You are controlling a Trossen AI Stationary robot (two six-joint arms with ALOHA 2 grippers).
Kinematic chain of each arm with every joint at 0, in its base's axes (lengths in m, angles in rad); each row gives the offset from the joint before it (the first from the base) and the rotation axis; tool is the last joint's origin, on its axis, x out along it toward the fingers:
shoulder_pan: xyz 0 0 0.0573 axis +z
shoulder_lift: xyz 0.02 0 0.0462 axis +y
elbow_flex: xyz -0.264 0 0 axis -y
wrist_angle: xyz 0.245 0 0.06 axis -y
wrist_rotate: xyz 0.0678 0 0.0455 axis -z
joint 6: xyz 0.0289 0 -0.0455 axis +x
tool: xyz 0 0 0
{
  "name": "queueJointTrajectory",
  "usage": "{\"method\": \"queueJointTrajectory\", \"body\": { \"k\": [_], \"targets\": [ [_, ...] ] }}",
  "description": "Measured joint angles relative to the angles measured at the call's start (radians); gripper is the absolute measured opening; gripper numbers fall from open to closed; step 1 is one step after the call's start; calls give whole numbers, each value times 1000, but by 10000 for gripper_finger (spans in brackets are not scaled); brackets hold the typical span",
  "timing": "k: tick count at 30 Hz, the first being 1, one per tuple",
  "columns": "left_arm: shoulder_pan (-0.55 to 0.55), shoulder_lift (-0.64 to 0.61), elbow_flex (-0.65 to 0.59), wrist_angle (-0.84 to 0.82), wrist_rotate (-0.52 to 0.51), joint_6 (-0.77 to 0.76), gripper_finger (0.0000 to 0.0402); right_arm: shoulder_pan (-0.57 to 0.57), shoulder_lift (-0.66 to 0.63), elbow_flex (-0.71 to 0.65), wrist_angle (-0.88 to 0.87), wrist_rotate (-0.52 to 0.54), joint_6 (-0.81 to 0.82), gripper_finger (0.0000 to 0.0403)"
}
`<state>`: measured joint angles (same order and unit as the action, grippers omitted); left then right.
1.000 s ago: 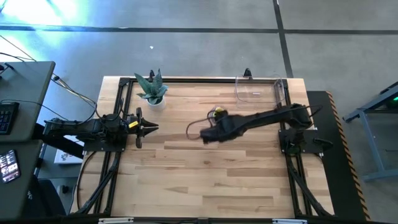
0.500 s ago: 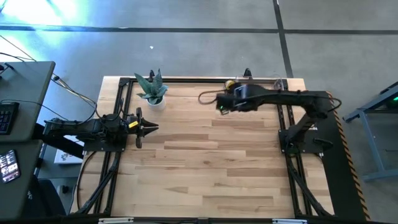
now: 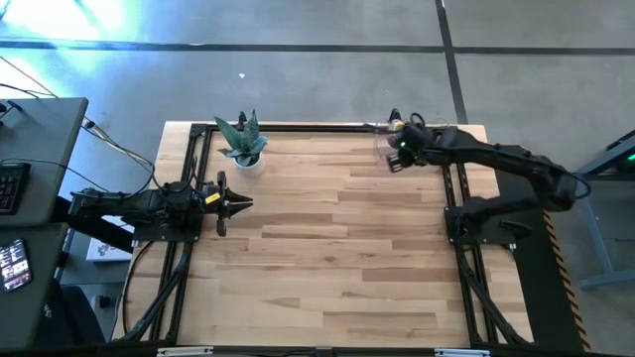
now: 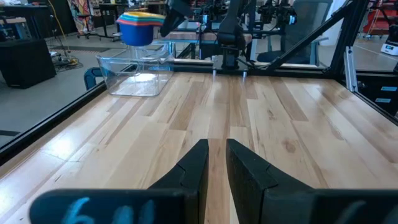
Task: Nest measuring cups in basket
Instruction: Put the nested measuring cups into the transparent bin
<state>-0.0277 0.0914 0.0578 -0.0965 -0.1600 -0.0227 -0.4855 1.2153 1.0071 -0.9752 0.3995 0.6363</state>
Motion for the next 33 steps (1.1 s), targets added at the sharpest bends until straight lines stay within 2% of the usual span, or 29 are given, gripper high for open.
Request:
{"method": "queueJointTrajectory", "body": {
  "k": [8,16,28,33],
  "targets": [
    [0,0,0,0,0,0,46,-273,-26,-119,156,-209,-455,122],
    [0,0,0,0,0,0,46,-451,-2,-126,210,-398,-766,122],
    [0,0,0,0,0,0,46,-484,198,-126,256,-464,-899,121],
    [0,0,0,0,0,0,46,-510,262,-126,261,-485,-907,121]
  ]
}}
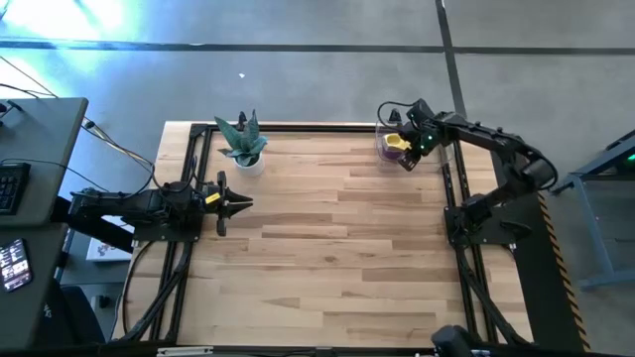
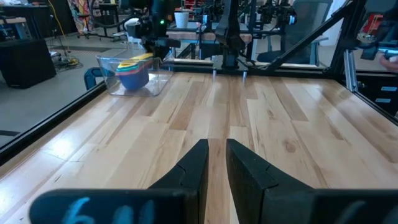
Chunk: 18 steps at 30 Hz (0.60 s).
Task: Nest measuring cups in basket
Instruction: Put the nested measuring cups into the transparent bin
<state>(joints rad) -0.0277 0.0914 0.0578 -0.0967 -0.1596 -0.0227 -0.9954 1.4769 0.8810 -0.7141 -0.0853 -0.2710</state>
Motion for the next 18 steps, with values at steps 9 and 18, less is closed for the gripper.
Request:
{"method": "queueJointTrajectory", "body": {
  "k": [9,18],
  "targets": [
    [0,0,0,0,0,0,46,-7,25,1,4,-2,6,138],
    [0,0,0,0,0,0,46,-7,-19,1,-1,3,52,240]
  ]
}}
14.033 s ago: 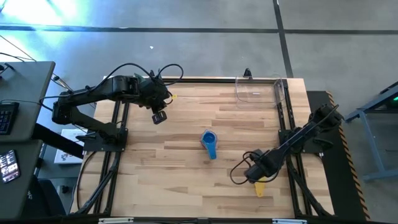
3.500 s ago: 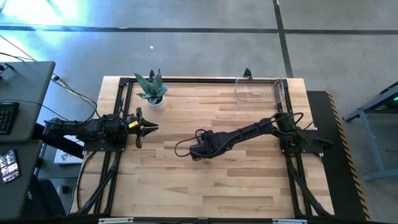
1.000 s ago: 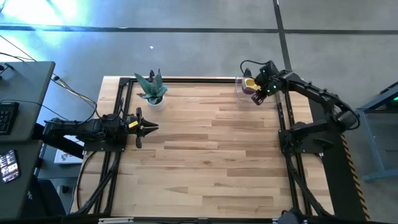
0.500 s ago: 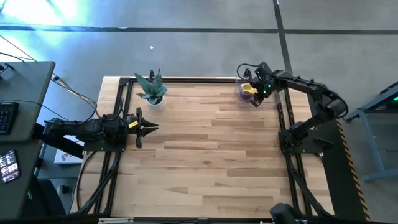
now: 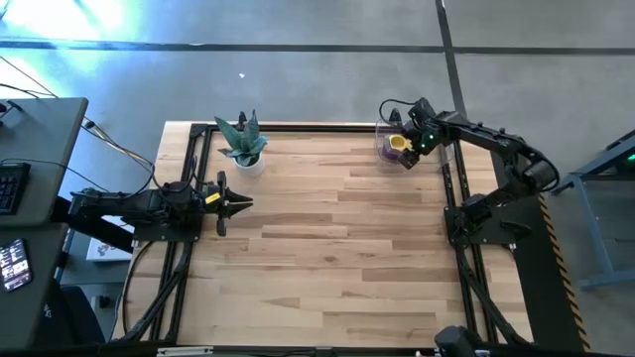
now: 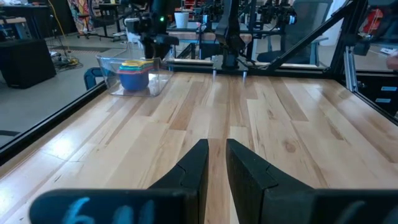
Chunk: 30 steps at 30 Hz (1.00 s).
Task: Nest measuring cups in basket
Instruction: Put the nested measuring cups into the transparent bin, then return to Home Position
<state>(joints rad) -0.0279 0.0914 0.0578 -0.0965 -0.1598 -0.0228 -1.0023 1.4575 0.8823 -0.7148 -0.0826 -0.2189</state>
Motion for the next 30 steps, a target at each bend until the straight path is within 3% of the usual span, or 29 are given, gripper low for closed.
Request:
{"method": "queueJointTrajectory", "body": {
  "k": [3,7,11,16,21,30],
  "targets": [
    [0,0,0,0,0,0,46,0,-52,0,-6,-20,39,252],
    [0,0,0,0,0,0,46,12,-157,0,21,-135,148,255],
    [0,0,0,0,0,0,46,101,-266,0,146,-205,239,256],
    [0,0,0,0,0,0,46,273,-373,-40,383,-67,346,256],
    [0,0,0,0,0,0,46,443,-452,-180,650,73,428,255],
    [0,0,0,0,0,0,46,595,-603,-553,1169,119,538,231]
  ]
}}
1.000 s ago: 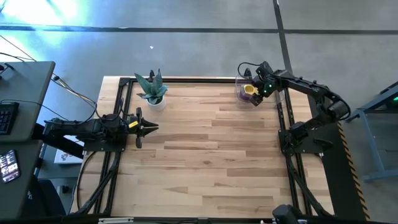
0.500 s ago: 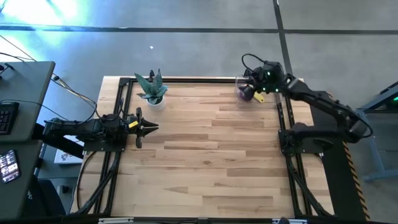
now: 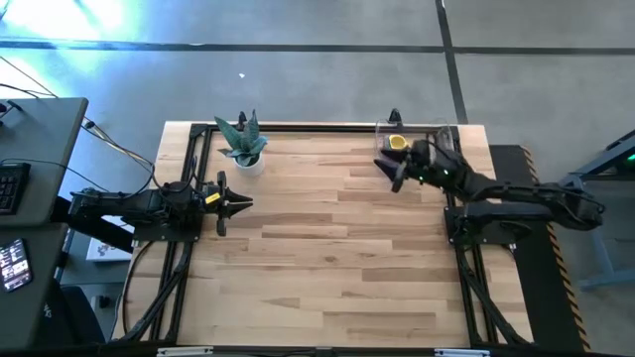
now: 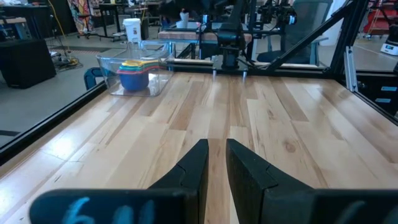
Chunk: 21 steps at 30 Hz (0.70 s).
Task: Nest measuring cups in basket
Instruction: Return to Home Position
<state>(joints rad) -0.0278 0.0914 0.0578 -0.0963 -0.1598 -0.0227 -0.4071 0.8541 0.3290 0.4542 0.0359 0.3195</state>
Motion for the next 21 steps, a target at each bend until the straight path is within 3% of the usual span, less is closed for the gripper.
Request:
{"method": "queueJointTrajectory", "body": {
  "k": [5,15,21],
  "targets": [
    [0,0,0,0,0,0,46,53,-104,-161,156,110,41,210],
    [0,0,0,0,0,0,46,136,-287,-302,164,204,17,204],
    [0,0,0,0,0,0,46,167,-458,-319,-19,246,-7,204]
  ]
}}
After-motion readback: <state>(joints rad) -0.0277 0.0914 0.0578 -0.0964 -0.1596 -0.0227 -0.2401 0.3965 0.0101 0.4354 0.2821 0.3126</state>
